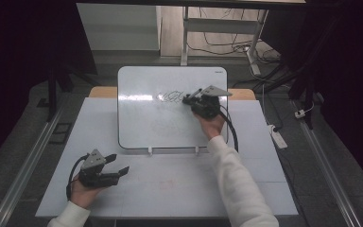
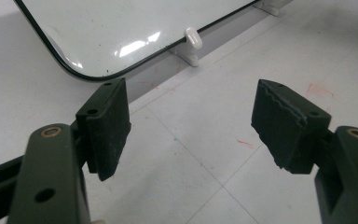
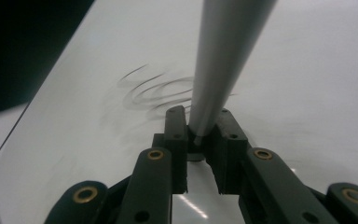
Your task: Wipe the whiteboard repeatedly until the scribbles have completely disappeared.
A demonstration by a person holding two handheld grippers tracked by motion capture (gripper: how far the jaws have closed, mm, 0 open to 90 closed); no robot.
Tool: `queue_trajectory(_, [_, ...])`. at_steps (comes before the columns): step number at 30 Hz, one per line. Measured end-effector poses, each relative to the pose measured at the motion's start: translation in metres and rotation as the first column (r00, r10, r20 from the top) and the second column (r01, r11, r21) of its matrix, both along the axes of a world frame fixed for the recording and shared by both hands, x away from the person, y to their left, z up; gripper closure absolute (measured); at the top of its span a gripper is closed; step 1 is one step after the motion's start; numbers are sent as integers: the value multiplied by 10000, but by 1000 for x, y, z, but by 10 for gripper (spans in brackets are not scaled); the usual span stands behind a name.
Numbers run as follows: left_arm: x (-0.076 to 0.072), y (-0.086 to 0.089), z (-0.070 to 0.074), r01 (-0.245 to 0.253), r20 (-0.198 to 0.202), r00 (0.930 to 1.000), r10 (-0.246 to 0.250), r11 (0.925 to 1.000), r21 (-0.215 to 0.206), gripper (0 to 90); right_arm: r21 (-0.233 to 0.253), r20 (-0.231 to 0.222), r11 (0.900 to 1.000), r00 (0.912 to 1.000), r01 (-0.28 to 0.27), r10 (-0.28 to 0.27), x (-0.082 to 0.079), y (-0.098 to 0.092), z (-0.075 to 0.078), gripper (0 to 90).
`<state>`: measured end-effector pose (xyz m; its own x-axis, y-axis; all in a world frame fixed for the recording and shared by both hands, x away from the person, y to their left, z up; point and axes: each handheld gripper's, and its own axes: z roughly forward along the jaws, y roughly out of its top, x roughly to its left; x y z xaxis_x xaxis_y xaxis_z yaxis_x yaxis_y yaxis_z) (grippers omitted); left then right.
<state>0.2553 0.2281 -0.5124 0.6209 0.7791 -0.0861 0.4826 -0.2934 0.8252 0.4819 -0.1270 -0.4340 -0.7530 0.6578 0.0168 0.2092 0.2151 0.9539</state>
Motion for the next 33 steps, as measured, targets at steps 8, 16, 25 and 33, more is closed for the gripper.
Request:
queue_trajectory(8, [0, 0, 0, -2, 13, 10000, 2, 10000, -23, 285, 442, 131, 9982, 9991, 406, -412, 5, 2, 3, 773])
queue_trajectory(16, [0, -1, 0, 24, 26, 10000, -24, 10000, 18, 285, 551, 110, 9972, 9987, 497, -504, 4, 6, 2, 773])
queue_trajectory(25, [1, -1, -1, 2, -6, 10000, -2, 10000, 21, 286, 556, 143, 9981, 9995, 279, -287, 2, 15, 0, 773])
queue_trajectory(33, [1, 0, -1, -6, -8, 10000, 6, 10000, 31, 286, 915, 272, 9920, 9955, 874, -903, 14, 5, 10, 774])
